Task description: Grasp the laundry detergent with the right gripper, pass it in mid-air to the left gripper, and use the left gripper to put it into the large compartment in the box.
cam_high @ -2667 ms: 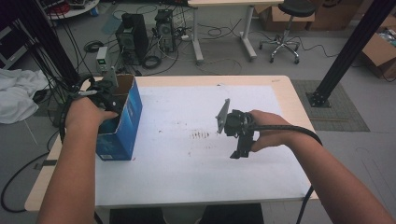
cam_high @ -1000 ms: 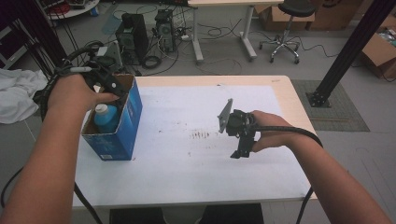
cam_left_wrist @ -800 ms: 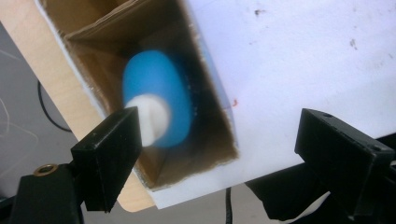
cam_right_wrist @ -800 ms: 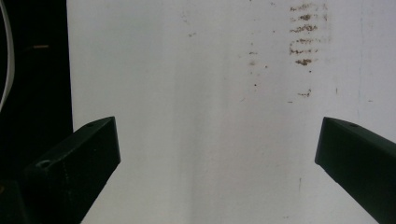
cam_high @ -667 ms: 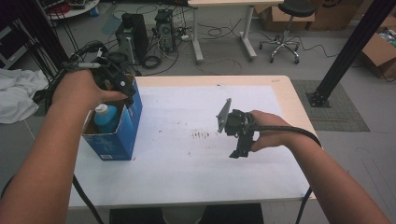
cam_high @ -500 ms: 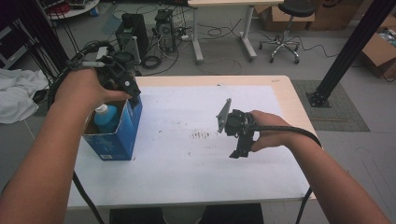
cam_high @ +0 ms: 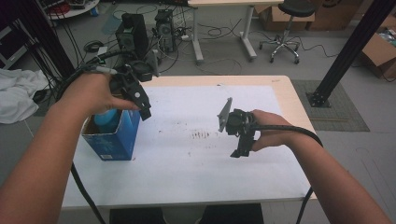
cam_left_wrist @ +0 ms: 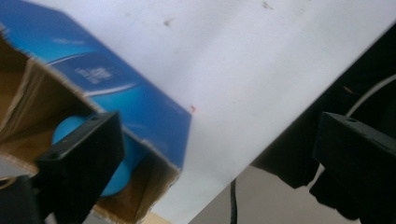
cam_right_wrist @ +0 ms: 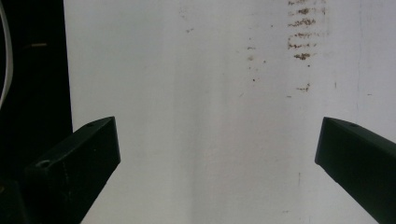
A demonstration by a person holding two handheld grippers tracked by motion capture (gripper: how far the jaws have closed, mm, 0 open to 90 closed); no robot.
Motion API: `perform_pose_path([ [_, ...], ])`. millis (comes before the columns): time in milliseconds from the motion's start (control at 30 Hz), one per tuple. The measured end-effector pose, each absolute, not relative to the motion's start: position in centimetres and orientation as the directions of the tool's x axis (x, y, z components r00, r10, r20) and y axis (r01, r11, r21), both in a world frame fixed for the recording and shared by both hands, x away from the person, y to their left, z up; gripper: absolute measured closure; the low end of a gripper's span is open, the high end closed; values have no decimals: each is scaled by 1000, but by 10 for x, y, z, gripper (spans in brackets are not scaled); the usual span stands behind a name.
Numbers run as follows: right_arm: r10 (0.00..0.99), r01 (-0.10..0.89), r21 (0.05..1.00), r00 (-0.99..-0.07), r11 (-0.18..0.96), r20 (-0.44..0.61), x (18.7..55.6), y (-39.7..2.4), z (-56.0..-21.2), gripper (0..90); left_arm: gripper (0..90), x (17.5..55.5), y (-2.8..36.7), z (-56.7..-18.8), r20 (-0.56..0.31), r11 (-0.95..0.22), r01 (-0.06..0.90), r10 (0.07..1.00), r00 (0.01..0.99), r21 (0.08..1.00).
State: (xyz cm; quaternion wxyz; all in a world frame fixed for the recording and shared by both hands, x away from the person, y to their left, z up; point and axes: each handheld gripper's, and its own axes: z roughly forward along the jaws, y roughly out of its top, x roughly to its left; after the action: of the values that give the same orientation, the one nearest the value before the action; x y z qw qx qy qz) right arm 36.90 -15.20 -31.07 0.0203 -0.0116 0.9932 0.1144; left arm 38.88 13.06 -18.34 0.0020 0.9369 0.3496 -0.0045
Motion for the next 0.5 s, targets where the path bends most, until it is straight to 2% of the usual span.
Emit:
perform_pose_path([
  [300,-13,-23,210,-999,977,-47,369,-154,-307,0,4,380,109,-192,-52,-847,532,532,845,-13],
  [400,-8,-17,204,-999,979,-46,368,-157,-307,0,2,374,100,-197,-44,-896,442,443,895,-29],
  [500,-5,-14,196,-999,980,-42,368,-158,-308,0,2,366,91,-205,-57,-948,315,318,946,-53],
])
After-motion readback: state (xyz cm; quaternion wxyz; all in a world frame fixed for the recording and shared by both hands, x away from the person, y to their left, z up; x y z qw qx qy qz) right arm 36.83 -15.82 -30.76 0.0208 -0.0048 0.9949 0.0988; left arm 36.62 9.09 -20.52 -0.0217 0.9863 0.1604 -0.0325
